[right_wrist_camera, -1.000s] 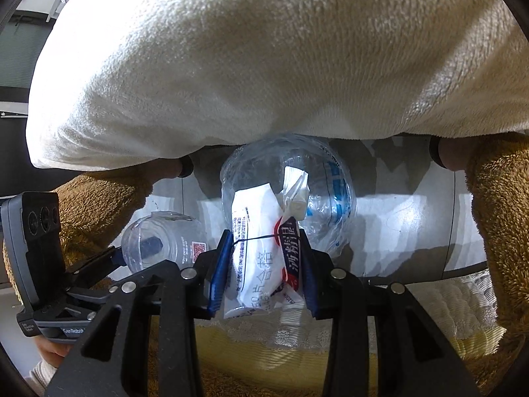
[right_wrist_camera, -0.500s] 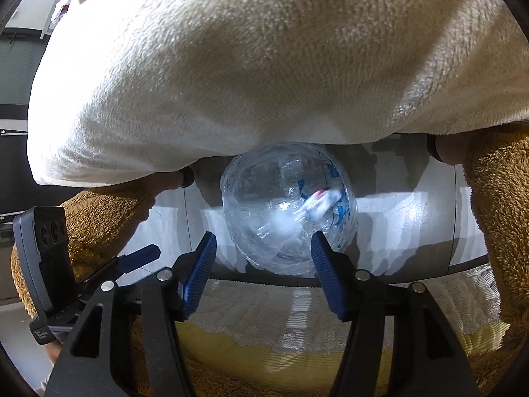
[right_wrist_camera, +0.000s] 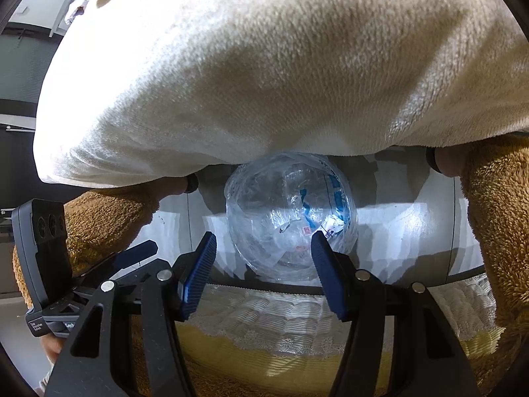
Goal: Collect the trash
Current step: 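Raise both open tools back over the trash pile on the bed, then grasp the green-and-red snack bag with the right tool, then grasp the pink wrapper packet with the left tool, then carry both held items down over the clear bin beside the bed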
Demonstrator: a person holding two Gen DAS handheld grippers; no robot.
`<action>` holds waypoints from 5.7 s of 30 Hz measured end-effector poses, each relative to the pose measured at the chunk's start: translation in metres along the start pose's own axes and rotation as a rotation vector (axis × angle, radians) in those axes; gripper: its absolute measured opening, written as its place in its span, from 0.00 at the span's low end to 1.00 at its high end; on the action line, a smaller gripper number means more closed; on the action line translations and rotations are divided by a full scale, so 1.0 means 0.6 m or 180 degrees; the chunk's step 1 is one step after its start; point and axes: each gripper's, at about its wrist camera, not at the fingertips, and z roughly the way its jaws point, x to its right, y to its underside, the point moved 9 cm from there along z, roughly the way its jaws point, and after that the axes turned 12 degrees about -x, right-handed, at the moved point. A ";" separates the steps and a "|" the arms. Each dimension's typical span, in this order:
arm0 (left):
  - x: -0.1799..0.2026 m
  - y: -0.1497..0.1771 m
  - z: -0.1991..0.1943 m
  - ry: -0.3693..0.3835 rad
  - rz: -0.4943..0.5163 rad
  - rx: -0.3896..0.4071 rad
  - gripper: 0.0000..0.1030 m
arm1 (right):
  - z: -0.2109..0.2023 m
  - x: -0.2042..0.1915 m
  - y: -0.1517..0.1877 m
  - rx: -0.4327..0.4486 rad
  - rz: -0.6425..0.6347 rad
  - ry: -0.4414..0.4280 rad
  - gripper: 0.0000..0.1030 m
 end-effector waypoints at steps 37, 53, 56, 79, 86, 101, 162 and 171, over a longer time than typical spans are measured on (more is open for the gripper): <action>0.078 0.008 -0.242 -0.0137 0.0909 0.1568 0.94 | -0.204 -0.136 0.016 0.1682 -0.1549 0.0428 0.60; 0.075 -0.089 -0.333 -0.0412 0.1117 0.1761 0.94 | -0.225 -0.200 -0.128 0.1703 -0.1900 0.0715 0.80; 0.067 -0.110 -0.354 -0.0434 0.1088 0.1834 0.94 | -0.221 -0.209 -0.158 0.1682 -0.1910 0.0781 0.80; 0.037 -0.199 -0.430 -0.0610 0.1066 0.2074 0.94 | -0.168 -0.242 -0.271 0.1540 -0.2196 0.1447 0.59; 0.034 -0.213 -0.422 -0.0687 0.1119 0.2013 0.94 | -0.182 -0.242 -0.259 0.1591 -0.2163 0.1335 0.57; 0.057 -0.301 -0.388 -0.1130 0.1385 0.1864 0.94 | -0.243 -0.232 -0.230 0.1757 -0.1939 0.1012 0.57; 0.116 -0.282 -0.391 -0.0817 0.1297 0.2151 0.42 | -0.310 -0.198 -0.189 0.2072 -0.1513 0.0498 0.57; 0.146 -0.217 -0.357 -0.0750 0.1448 0.2116 0.42 | -0.319 -0.176 -0.141 0.2200 -0.1383 0.0500 0.57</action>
